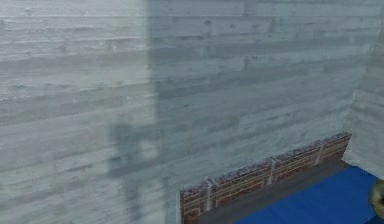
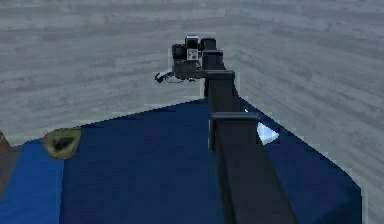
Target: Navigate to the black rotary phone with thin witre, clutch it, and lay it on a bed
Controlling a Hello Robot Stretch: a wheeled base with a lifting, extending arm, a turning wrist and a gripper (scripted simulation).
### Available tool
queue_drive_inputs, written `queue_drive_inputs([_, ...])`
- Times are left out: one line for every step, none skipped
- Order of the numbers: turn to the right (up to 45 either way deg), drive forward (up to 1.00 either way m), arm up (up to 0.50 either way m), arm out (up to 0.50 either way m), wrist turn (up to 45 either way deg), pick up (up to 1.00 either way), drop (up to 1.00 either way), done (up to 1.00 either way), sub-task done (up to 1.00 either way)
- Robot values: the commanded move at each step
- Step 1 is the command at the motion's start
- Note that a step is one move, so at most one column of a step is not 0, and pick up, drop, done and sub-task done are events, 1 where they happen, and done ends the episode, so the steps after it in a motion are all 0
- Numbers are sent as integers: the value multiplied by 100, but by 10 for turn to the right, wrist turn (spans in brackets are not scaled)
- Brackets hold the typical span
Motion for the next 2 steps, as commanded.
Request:
queue_drive_inputs([0,0,-32,0,0,0,0,0,0])
queue_drive_inputs([0,0,-32,0,0,0,0,0,0])
